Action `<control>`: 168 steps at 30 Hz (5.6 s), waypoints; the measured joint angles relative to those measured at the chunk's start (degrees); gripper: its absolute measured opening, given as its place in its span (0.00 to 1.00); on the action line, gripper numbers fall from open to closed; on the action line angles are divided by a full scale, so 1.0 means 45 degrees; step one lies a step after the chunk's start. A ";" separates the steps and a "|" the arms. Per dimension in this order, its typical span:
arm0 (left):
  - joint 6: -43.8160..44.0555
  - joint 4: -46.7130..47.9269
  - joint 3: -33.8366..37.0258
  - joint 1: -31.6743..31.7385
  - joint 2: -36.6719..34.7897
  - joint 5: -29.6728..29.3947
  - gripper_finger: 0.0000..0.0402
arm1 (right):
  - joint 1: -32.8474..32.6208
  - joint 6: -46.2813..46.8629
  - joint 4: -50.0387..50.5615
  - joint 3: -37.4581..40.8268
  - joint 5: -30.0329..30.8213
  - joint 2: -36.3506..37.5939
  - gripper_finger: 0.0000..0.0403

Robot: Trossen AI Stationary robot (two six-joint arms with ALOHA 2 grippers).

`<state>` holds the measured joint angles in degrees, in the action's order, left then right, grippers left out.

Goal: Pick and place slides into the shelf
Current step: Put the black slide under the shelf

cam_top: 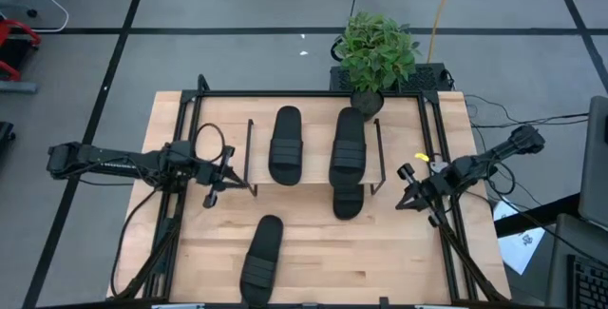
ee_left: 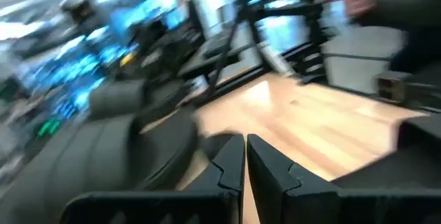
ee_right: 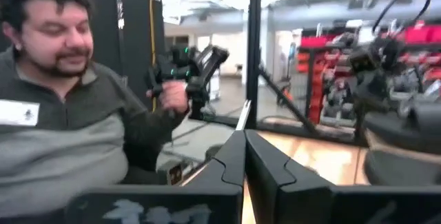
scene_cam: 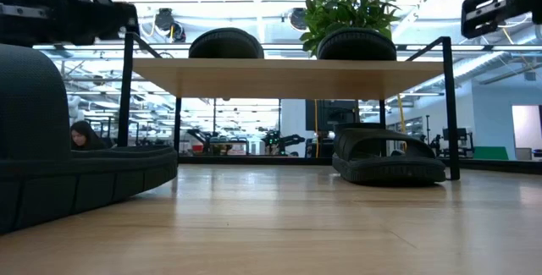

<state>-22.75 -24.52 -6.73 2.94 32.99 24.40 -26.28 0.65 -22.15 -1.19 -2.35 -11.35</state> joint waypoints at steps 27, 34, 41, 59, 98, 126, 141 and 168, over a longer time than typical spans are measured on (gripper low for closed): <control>0.3734 0.4041 -0.4055 -1.1192 0.4396 -0.9947 0.04 | -0.0102 -0.0205 -0.0214 0.0053 0.0224 -0.0010 0.00; 0.7755 0.4188 -0.5279 -1.2003 0.7599 -0.9985 0.02 | -0.0102 -0.0224 -0.0262 0.0058 0.0229 -0.0006 0.00; 0.8619 0.4096 -0.5988 -1.2099 0.9992 -1.0082 0.03 | -0.0102 0.0035 -0.0263 0.0063 0.0788 -0.0010 0.00; 1.0299 0.5057 -0.7153 -1.1882 1.0319 -0.8755 0.53 | -0.0102 0.0140 -0.0258 0.0063 0.0851 -0.0020 0.00; 0.9455 0.4174 -0.7148 -0.9286 1.2264 -0.4653 0.69 | -0.0102 0.0053 -0.0172 0.0063 0.0847 -0.0019 0.00; 0.5840 0.5143 -0.8676 -0.7542 1.2658 -0.2833 0.01 | -0.0102 0.0038 -0.0166 0.0063 0.0848 -0.0020 0.00; 0.4345 0.6223 -0.9411 -0.4932 1.2658 -0.0522 0.00 | -0.0102 0.0007 -0.0166 0.0063 0.0846 -0.0020 0.00; 0.5784 0.5416 -0.9396 -0.3814 1.2653 0.3384 0.00 | -0.0102 -0.0064 -0.0250 0.0063 0.0850 -0.0020 0.00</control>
<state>3.27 -0.15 -49.01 -14.22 89.93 39.62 -26.74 0.36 -23.27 -0.91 1.47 -11.44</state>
